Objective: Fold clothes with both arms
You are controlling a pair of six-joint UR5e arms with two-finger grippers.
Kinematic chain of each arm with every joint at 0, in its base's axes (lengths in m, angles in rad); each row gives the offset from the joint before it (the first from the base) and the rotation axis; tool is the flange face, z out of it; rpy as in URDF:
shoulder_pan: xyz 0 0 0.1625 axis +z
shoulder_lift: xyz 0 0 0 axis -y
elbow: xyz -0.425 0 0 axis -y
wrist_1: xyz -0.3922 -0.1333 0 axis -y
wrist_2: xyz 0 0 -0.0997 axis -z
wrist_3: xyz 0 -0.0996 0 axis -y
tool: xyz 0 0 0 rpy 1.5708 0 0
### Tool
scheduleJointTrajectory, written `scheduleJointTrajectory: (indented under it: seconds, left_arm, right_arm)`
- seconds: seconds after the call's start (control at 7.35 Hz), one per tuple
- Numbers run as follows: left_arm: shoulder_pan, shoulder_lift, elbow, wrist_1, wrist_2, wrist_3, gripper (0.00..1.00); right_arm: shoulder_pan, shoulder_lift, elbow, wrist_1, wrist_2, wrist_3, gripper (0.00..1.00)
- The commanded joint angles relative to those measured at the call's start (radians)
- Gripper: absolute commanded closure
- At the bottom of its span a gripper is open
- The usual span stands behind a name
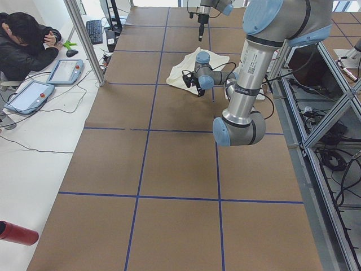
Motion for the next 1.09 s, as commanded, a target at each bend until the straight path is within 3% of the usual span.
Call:
scheduleJointTrajectory:
  seconds: [0.0,0.41,0.68,0.95]
  left_arm:
    - [0.006,-0.005,-0.001,0.007,0.0,-0.035,0.49]
    - [0.019,0.002,-0.019,0.008,0.0,-0.035,1.0]
    - [0.018,-0.002,-0.051,0.046,-0.003,-0.035,1.0]
    - [-0.072,-0.018,-0.041,0.094,-0.001,-0.015,1.0]
  right_arm:
    - [0.012,0.009,-0.009,0.002,0.001,0.0,0.0]
    - [0.017,0.007,-0.007,0.002,0.002,0.0,0.0]
    - [0.022,0.006,-0.009,0.002,0.002,0.001,0.0]
    - [0.022,0.003,-0.009,0.002,0.002,0.001,0.0]
